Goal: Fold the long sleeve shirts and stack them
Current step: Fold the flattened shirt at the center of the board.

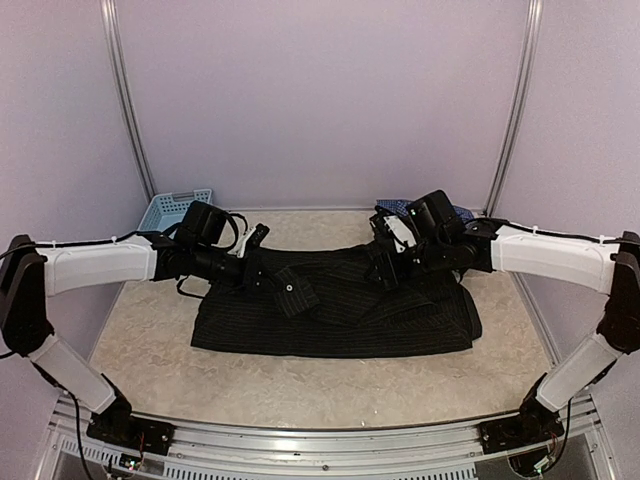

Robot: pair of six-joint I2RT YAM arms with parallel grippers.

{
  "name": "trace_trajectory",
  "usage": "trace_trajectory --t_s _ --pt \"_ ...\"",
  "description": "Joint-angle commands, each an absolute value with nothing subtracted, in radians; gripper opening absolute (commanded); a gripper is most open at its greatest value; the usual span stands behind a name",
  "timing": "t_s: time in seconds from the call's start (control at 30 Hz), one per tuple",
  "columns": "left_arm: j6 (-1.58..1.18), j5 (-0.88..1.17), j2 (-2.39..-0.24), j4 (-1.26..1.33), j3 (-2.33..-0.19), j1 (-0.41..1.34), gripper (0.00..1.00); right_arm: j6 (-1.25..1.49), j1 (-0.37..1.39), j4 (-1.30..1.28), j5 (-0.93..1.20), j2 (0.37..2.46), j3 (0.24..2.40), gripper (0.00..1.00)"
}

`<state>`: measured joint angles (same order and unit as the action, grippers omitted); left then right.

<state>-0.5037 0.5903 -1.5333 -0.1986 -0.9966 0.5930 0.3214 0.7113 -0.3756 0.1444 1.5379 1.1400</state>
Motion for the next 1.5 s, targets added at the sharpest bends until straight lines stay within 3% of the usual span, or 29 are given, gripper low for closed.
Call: trace_trajectory --t_s 0.0,0.33,0.77,1.13,1.47 --pt "-0.513 0.663 -1.46 -0.334 -0.994 0.568 0.0 0.291 0.662 -0.452 0.098 1.482 1.086 0.59" --pt "-0.741 0.823 -1.343 -0.224 -0.961 0.534 0.0 0.267 0.621 -0.448 0.035 1.457 1.02 0.59" --pt "-1.22 0.99 -1.225 0.243 -0.786 0.491 0.0 0.239 0.615 -0.397 -0.043 1.526 0.963 0.59" --pt "-1.264 1.001 -1.192 0.224 -0.7 0.403 0.0 0.24 0.615 -0.411 -0.058 1.515 0.918 0.58" --pt "-1.041 1.001 -1.255 0.022 -0.682 0.277 0.0 0.252 0.614 -0.395 0.023 1.469 0.849 0.58"
